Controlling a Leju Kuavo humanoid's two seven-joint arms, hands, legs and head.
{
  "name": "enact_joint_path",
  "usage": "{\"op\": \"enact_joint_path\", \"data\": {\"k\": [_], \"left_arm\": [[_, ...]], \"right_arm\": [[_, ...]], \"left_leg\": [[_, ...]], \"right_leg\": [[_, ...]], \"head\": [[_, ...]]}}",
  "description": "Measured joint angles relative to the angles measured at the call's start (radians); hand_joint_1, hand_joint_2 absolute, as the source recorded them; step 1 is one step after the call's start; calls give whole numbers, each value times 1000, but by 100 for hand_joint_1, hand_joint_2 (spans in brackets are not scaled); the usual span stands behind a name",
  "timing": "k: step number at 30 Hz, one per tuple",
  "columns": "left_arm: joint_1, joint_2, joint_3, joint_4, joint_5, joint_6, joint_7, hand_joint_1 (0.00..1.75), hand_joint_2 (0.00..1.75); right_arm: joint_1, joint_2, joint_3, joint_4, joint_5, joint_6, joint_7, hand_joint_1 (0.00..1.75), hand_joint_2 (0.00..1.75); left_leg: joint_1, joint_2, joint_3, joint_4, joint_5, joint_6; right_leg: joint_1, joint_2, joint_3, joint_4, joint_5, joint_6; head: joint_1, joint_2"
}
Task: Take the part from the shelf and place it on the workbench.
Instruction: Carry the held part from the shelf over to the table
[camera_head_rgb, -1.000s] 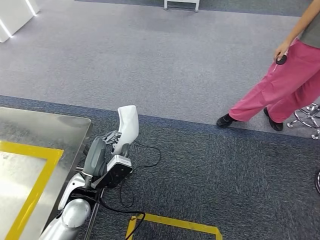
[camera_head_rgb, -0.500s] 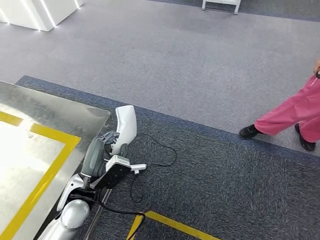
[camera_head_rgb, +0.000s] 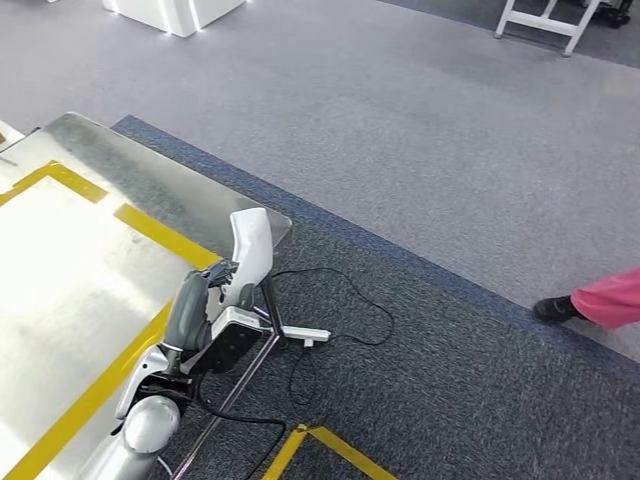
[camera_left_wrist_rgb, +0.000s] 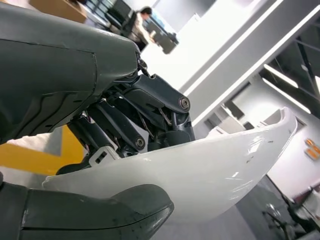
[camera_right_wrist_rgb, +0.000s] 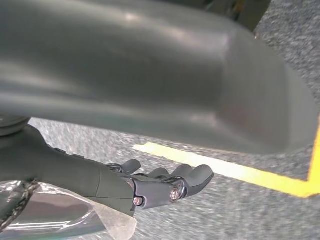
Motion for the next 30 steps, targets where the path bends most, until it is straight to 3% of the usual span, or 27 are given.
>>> {"op": "enact_joint_path", "data": {"k": [1, 3, 5, 7, 9, 11, 12, 13, 14, 16, 18, 20, 21, 23, 25, 27, 28, 30], "left_arm": [[-1, 0, 0, 0, 0, 1, 0, 175, 175], [-2, -2, 1, 0, -4, 5, 0, 175, 175], [0, -3, 3, 1, -8, 7, 0, 175, 175], [0, -3, 6, 1, -9, 8, 0, 175, 175], [-2, -3, 7, 1, -9, 9, 0, 175, 175], [-1, -4, 7, 2, -9, 9, 0, 175, 175], [1, -4, 7, 2, -9, 9, 0, 175, 175], [2, -4, 8, 3, -10, 9, 0, 175, 175], [2, -4, 8, 3, -11, 9, 0, 175, 175], [1, -4, 9, 3, -16, 9, 0, 175, 175], [-2, -6, 11, 3, -21, 9, 0, 175, 175], [-2, -8, 13, 3, -26, 9, -1, 175, 175], [-1, -9, 14, 3, -30, 9, -1, 175, 175], [-3, -12, 16, 3, -37, 10, -1, 175, 175], [-5, -16, 16, 3, -44, 11, -1, 175, 175], [-3, -18, 16, 3, -50, 14, -1, 175, 175], [-2, -17, 16, 4, -53, 16, -1, 175, 175], [-1, -17, 16, 4, -58, 24, -1, 175, 175]], "right_arm": [[0, 0, 0, 0, 0, 0, 0, 0, 0], [-1, 0, 0, 0, 0, 0, 0, 0, 0], [-1, 0, 1, 0, 0, 1, 0, 0, 0], [-1, 1, 1, 0, 0, 1, -1, 0, 0], [0, 1, 1, 0, 0, 1, -2, 0, 0], [2, 1, 1, 0, 0, 1, -2, 0, 0], [2, 1, 1, 0, 0, 1, -2, 0, 0], [2, 1, 1, 0, 0, 1, -2, 0, 0], [1, 1, 1, 0, 0, 2, -2, 0, 0], [0, 1, 1, 0, 0, 2, -2, 0, 0], [1, 1, 1, 0, 0, 2, -2, 0, 0], [0, 1, 1, 0, 2, 2, -2, 0, 0], [-1, 1, 2, 0, 3, 2, -2, 0, 0], [-2, 1, 3, 0, 4, 1, -3, 0, 0], [-1, 1, 4, 0, 6, -2, -3, 0, 0], [0, 1, 4, 0, 5, -5, -3, 0, 0], [0, 1, 5, 0, 5, -7, -3, 0, 0], [0, 1, 5, 0, 5, -10, -3, 0, 0]], "left_leg": [[0, -14, -1, 4, -2, -4], [2, -37, -10, 9, -2, -15], [6, -56, -18, 9, 0, -27], [4, -22, -31, 38, -20, -37], [3, 41, -77, 139, -75, -45], [6, 65, -137, 262, -123, -51], [8, 68, -150, 288, -123, -52], [8, 71, -144, 276, -104, -51], [8, 77, -119, 226, -70, -48], [-1, 118, -49, 92, -11, -36], [-13, 155, -15, 20, -1, -22], [-16, 142, -12, 8, -5, -14], [-13, 129, -10, 3, -2, -10], [-5, 104, -5, -6, 3, -1], [-1, 80, -4, -8, 3, 6], [0, 53, -4, -7, 2, 8], [0, 39, -3, -7, 1, 8], [2, 9, 2, -5, -1, 3]], "right_leg": [[-5, 28, 29, -63, 24, -1], [-10, 66, 55, -116, 30, -9], [-8, 50, 60, -121, 29, -22], [-9, 23, 68, -128, 29, -36], [-6, -8, 75, -132, 26, -48], [-2, -40, 78, -132, 22, -53], [-1, -54, 79, -132, 19, -54], [1, -69, 82, -132, 16, -53], [2, -81, 87, -132, 13, -52], [7, -104, 97, -131, 5, -48], [12, -126, 102, -131, -1, -41], [15, -151, 108, -135, -5, -32], [15, -149, 109, -134, -10, -27], [12, -104, 87, -84, -43, -17], [7, -50, 20, 45, -101, -11], [6, -37, -42, 150, -127, -6], [5, -35, -50, 151, -111, -5], [0, -19, -10, 43, -33, -3]], "head": [[0, 0], [-1, 0], [-1, 0], [-6, 0], [-13, 0], [-16, 0], [-16, 0], [-16, 0], [-16, 0], [-16, 0], [-15, 0], [-13, 0], [-10, 0], [-6, 0], [-2, 0], [-1, 0], [-1, 0], [-1, 0]]}}
